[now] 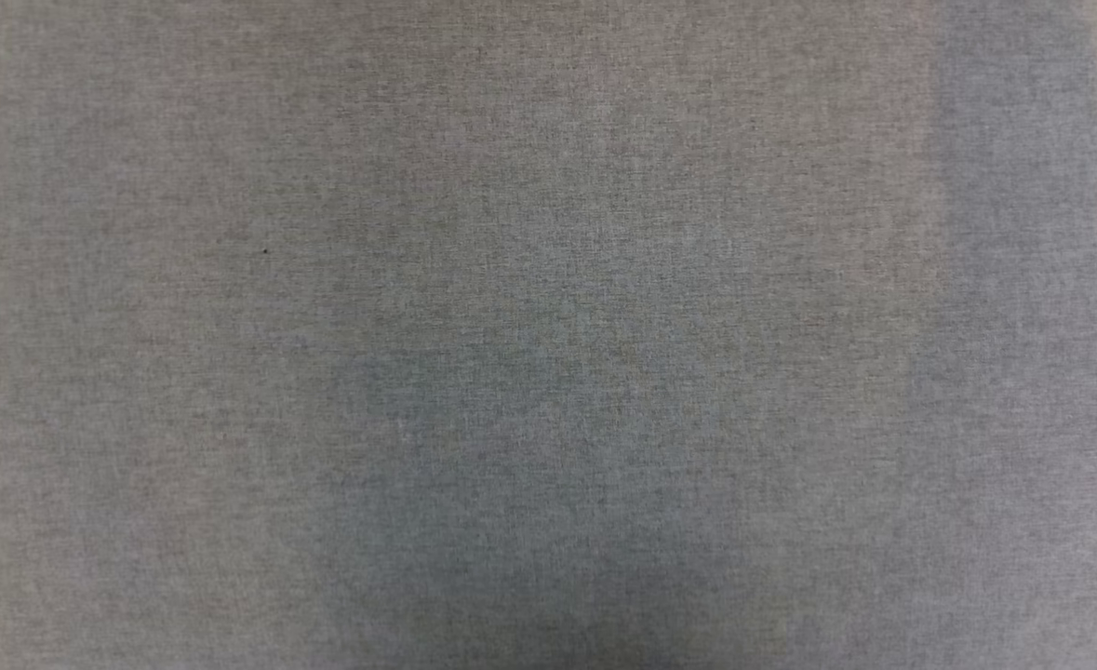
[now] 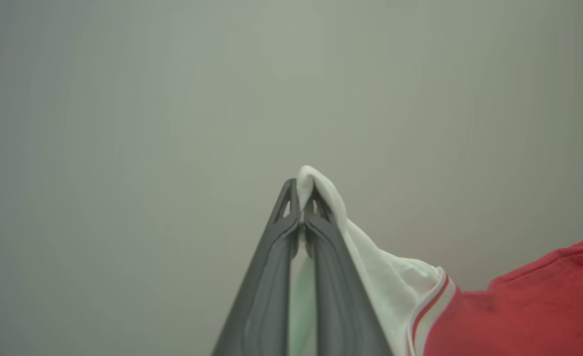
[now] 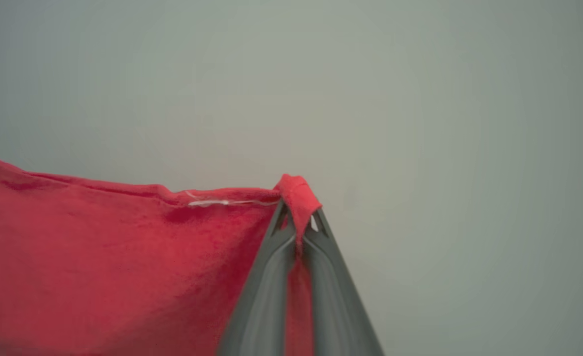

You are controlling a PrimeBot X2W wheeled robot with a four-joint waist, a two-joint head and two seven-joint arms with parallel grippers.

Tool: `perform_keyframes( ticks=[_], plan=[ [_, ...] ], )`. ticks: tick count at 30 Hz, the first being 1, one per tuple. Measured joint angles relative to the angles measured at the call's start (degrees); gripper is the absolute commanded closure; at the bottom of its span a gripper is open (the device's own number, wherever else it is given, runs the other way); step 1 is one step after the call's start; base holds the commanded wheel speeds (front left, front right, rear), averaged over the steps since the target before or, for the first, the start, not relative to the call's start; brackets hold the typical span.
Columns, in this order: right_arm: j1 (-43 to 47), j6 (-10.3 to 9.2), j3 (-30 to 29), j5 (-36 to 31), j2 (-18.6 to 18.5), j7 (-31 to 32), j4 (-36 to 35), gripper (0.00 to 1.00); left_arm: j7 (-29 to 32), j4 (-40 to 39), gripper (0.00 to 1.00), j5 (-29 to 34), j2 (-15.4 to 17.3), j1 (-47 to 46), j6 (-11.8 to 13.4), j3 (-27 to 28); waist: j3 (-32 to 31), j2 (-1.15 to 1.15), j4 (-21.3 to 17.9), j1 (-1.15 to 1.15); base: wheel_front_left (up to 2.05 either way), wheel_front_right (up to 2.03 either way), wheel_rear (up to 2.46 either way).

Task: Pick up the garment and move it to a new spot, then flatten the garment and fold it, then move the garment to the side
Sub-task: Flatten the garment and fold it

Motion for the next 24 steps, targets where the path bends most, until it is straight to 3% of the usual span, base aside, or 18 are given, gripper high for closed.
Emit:
perform_keyframes(
  ticks=[12, 24],
  plan=[
    [14.4, 0.0, 8.1, 5.7, 1.3, -4.9, 3.5, 1.0, 0.0, -7.9, 1.0, 0.3, 0.6, 23.4, 0.0, 3.6, -3.0, 0.0, 0.1, -0.01, 0.0, 0.0, 0.0],
    [35.9, 0.0, 15.1, 13.0, -1.5, -5.4, -3.2, 1.0, 0.0, -18.2, 1.0, 1.7, -1.9, 53.9, 0.5, 9.0, -10.7, 0.0, 0.8, -0.01, 0.0, 0.0, 0.0]
  ],
)
